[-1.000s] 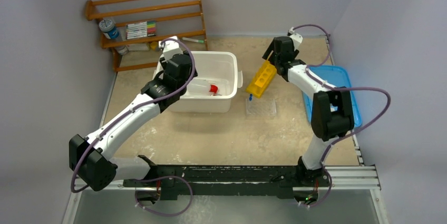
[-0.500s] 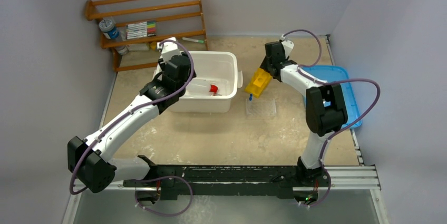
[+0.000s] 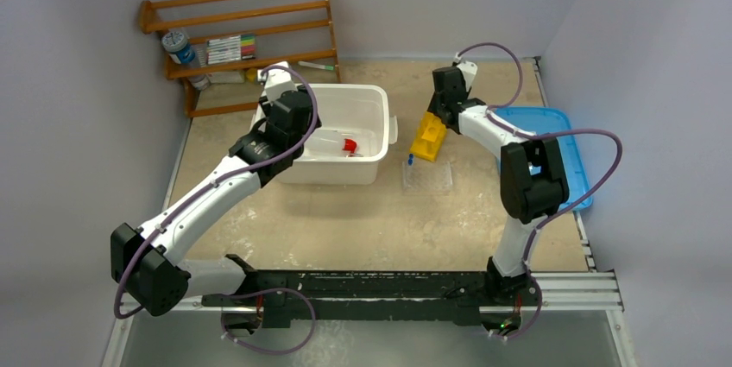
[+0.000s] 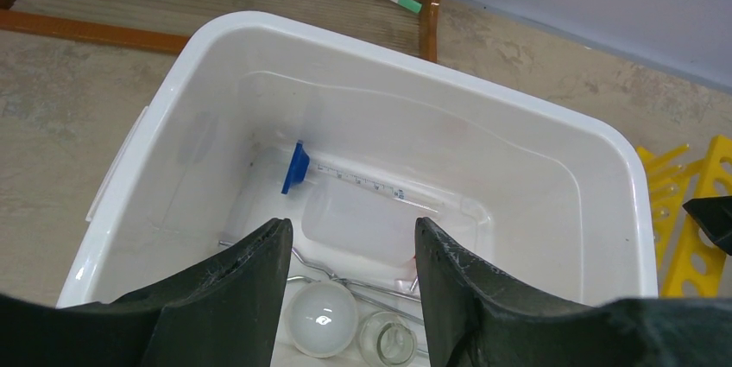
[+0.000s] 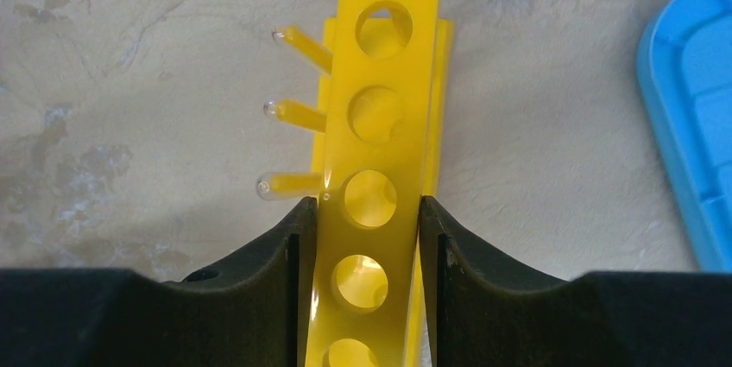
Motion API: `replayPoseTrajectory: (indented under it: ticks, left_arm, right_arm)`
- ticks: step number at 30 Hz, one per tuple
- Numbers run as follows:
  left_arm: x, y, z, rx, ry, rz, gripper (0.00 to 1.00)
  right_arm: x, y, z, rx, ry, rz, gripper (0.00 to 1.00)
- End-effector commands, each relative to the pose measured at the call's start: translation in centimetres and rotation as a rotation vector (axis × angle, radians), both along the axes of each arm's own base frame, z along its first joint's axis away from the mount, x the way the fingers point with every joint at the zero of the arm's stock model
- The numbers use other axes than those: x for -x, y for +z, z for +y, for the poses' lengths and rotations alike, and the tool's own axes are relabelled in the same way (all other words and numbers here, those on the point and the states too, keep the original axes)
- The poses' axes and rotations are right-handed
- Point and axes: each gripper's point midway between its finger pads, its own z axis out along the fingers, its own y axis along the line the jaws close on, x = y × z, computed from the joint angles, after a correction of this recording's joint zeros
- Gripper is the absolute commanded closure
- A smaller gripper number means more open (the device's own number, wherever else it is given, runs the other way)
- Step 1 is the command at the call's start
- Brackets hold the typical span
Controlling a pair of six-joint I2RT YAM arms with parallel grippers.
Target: Organize the chemistry lab equipment
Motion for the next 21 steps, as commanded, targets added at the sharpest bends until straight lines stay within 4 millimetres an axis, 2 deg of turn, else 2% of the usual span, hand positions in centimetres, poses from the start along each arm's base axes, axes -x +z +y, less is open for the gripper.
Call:
replayPoseTrajectory:
  ticks: [1, 9, 15, 17, 21]
  left_arm:
    - [0.0, 1.4, 0.4, 0.021, 0.009, -0.045, 0.46]
    - [0.1, 1.7, 0.7, 0.006, 0.016, -0.046, 0.46]
    - [0.2, 1.9, 0.9, -0.001, 0.018, -0.048, 0.46]
    - [0.2, 1.8, 0.9, -0.002, 0.018, -0.046, 0.46]
    - [0.1, 1.6, 0.8, -0.003, 0.017, -0.042, 0.46]
  right_arm:
    - [-1.8, 4.9, -0.9, 0.161, 0.090, -0.112, 0.66]
    - [-3.8, 4.2, -1.2, 0.139, 0.281, -0.142, 0.64]
    - [-5.0, 3.6, -3.4, 0.113, 0.308, -0.111, 0.48]
    - [-5.1, 3.8, -3.6, 0.130, 0.314, -0.106, 0.39]
    - [-5.0, 4.4, -3.5, 0.130, 0.324, -0.113, 0.30]
